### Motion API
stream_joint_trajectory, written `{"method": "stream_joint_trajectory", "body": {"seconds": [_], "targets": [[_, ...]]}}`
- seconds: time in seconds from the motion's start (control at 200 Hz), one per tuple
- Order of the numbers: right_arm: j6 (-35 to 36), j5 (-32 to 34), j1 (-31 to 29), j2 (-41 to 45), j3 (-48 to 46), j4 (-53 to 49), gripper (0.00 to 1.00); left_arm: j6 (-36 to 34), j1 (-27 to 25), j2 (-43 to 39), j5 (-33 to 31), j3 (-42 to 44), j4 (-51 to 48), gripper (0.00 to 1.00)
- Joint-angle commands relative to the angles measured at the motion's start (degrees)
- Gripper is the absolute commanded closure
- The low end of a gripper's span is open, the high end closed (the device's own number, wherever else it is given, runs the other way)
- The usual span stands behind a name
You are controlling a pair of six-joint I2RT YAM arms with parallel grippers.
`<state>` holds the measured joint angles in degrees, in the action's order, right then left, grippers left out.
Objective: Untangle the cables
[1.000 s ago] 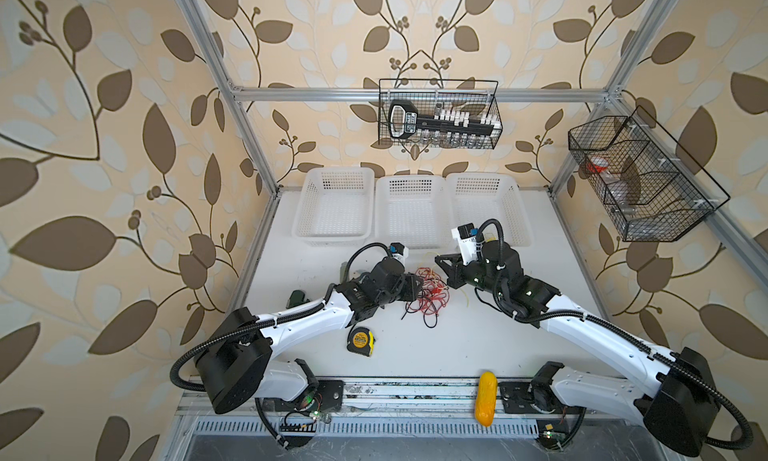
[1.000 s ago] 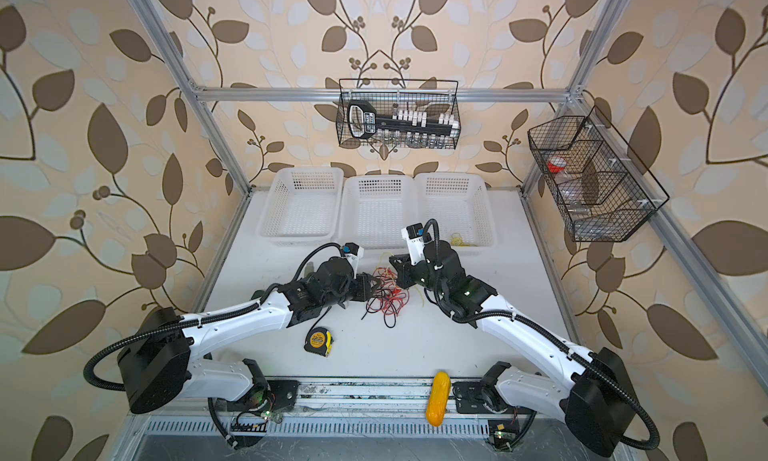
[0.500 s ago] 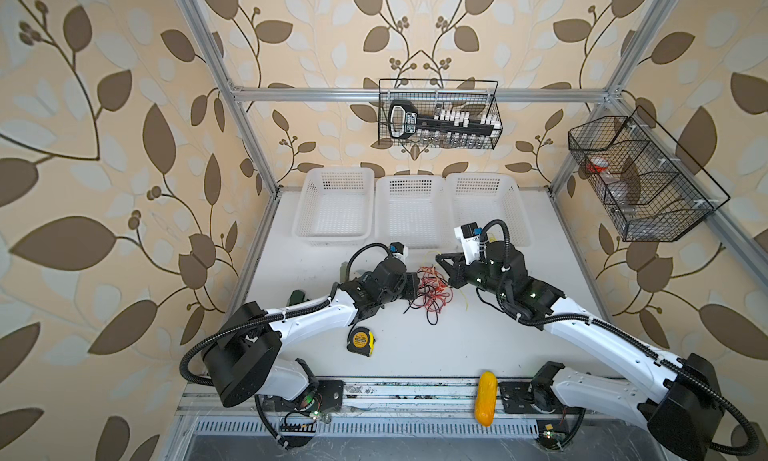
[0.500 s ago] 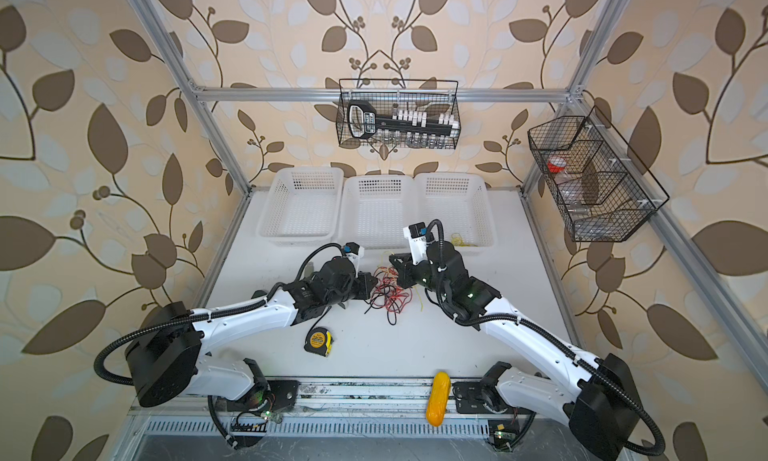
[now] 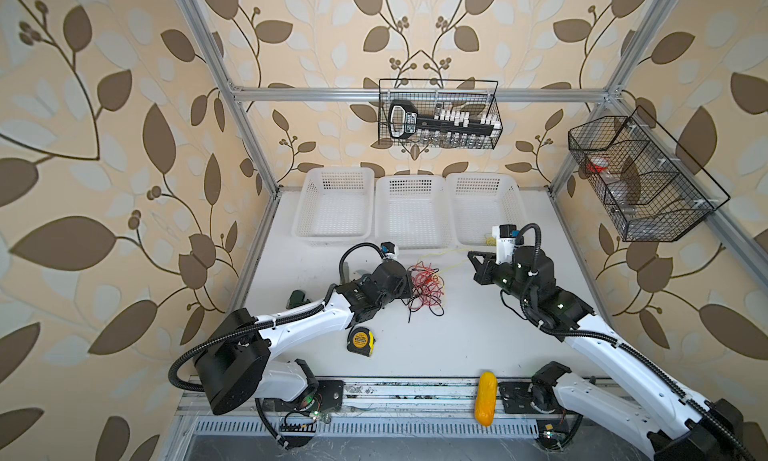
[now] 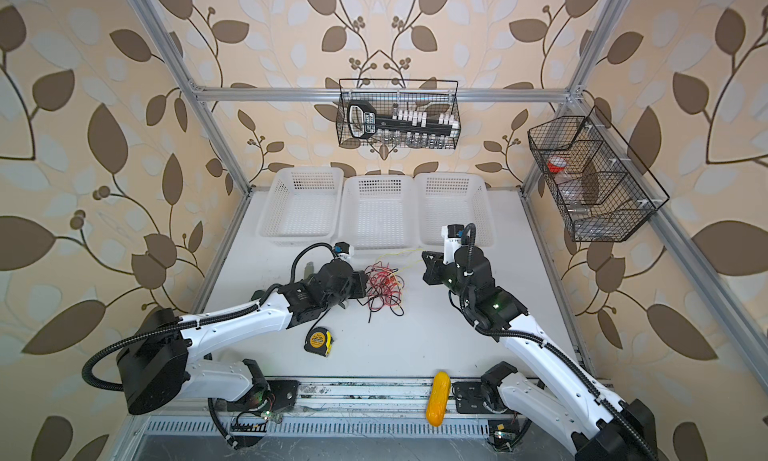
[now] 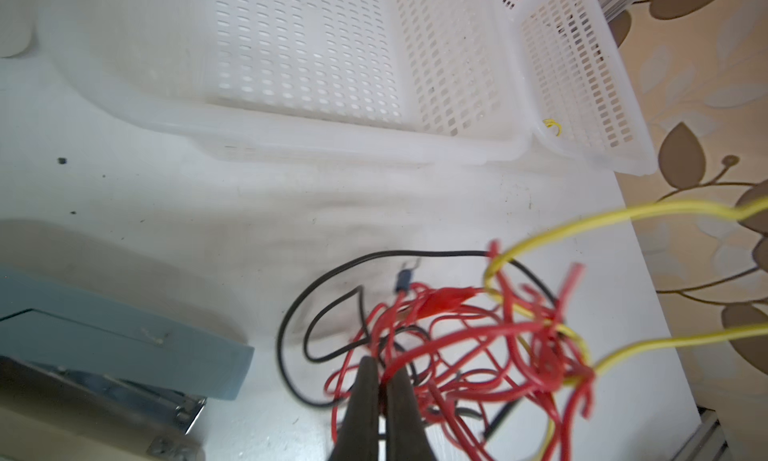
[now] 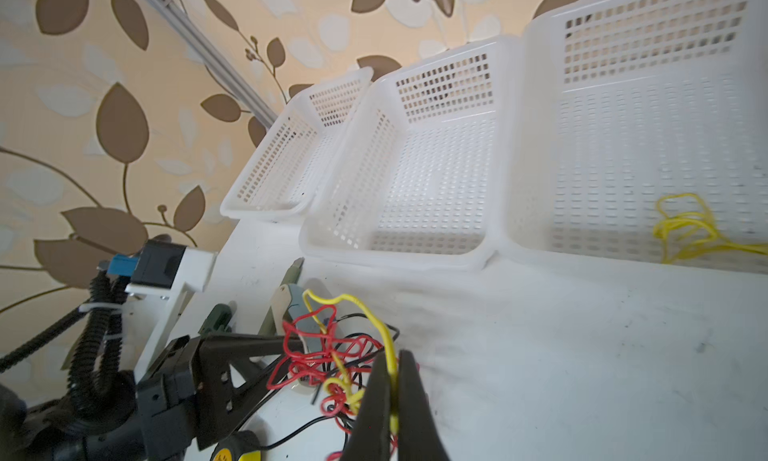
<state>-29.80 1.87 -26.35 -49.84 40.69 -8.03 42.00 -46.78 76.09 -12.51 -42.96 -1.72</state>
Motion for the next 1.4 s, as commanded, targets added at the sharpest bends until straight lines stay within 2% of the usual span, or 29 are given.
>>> {"method": "stream_joint_trajectory", "body": {"seconds": [0.0, 0.115, 0.205, 0.69, 0.765, 0.915, 0.995, 1.195, 1.31, 1.395], "targets": [[-0.3, 9.9, 3.4, 3.8, 0.8, -0.7, 1.0, 1.9, 1.8, -0.5, -9.1, 1.4, -12.3, 1.0], [0.0, 12.5, 5.8, 5.5, 0.9, -3.9, 1.0, 2.5, 2.7, -1.3, -9.3, 2.2, -12.9, 1.0], [0.7, 11.9, 7.1, 6.0, 1.0, -4.4, 1.0, 2.7, 3.3, -2.1, -9.2, 2.9, -12.9, 1.0], [3.8, 17.5, 10.0, 6.3, 2.8, -9.6, 1.0, 1.5, 7.0, -6.6, -9.0, 4.5, -15.5, 1.0], [4.5, 14.2, 10.0, 6.0, 2.6, -8.5, 1.0, 0.6, 7.1, -7.6, -8.0, 4.7, -14.3, 1.0], [4.7, -1.6, 9.7, 3.8, 0.6, -1.6, 1.0, -3.3, 7.0, -7.4, -1.7, 3.9, -10.2, 1.0], [4.9, -5.9, 6.6, 1.6, 0.0, 2.4, 1.0, -4.4, 7.1, -7.1, 1.4, 4.0, -7.2, 1.0], [9.3, -1.6, -5.9, -4.9, 2.7, 6.4, 1.0, -6.3, 6.9, -5.6, 5.6, 2.5, -4.6, 1.0], [9.1, -2.3, -7.1, -8.3, 4.1, 8.7, 1.0, -7.0, 6.9, -5.3, 7.4, 2.2, -3.7, 1.0], [8.7, -3.0, -7.2, -9.9, 4.6, 10.3, 1.0, -7.3, 7.0, -5.7, 8.6, 2.7, -2.5, 0.91]]}}
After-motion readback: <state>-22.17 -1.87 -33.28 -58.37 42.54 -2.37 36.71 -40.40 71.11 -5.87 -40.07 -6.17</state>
